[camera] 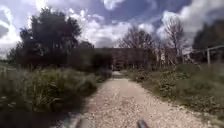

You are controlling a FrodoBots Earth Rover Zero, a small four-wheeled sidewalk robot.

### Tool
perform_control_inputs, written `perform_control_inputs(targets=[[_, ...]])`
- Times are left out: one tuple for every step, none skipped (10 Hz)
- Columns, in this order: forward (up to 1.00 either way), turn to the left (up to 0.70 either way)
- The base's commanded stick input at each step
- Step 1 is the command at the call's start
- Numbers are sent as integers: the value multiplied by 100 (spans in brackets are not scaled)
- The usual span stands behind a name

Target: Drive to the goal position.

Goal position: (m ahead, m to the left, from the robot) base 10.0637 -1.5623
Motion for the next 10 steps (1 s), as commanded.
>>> perform_control_inputs(targets=[[100, 0], [100, 0], [100, 0], [100, 0], [100, 0], [100, 0], [100, 7], [100, 15], [100, 23], [100, 27]])
